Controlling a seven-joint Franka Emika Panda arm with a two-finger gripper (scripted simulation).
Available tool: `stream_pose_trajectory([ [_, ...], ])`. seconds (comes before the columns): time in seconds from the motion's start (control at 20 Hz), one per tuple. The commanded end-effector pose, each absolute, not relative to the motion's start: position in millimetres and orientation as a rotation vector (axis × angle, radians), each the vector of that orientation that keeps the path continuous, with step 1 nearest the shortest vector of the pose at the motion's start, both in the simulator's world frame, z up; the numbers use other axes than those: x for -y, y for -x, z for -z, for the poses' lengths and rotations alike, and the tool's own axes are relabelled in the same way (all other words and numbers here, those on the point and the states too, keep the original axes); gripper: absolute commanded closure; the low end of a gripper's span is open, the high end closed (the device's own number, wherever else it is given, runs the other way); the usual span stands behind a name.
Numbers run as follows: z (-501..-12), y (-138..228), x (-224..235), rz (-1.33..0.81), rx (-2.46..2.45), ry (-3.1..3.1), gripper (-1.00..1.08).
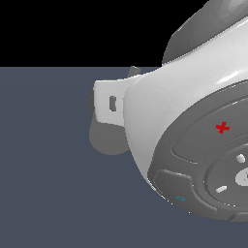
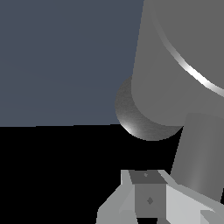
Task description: Turn on the faucet by rotating a designated handle.
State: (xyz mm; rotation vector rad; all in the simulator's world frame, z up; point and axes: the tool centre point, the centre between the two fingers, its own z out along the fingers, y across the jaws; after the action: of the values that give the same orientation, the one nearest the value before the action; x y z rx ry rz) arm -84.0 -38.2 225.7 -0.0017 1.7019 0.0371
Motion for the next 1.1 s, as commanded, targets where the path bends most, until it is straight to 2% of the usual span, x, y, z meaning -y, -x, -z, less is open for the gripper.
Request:
stream_pose_trajectory([
  [0.0, -261, 80, -11, -0.101, -1.622, 0.075, 1.08],
  [0.55, -288, 81, -51, -0.112, -1.569, 0.096, 1.08],
  [0.6, -241, 89, -1, -0.034, -1.634, 0.060, 1.08],
  [0.65, -228, 82, 11, 0.001, -1.661, 0.045, 1.08],
  [1.05, -240, 83, -29, -0.036, -1.632, 0.061, 1.08],
])
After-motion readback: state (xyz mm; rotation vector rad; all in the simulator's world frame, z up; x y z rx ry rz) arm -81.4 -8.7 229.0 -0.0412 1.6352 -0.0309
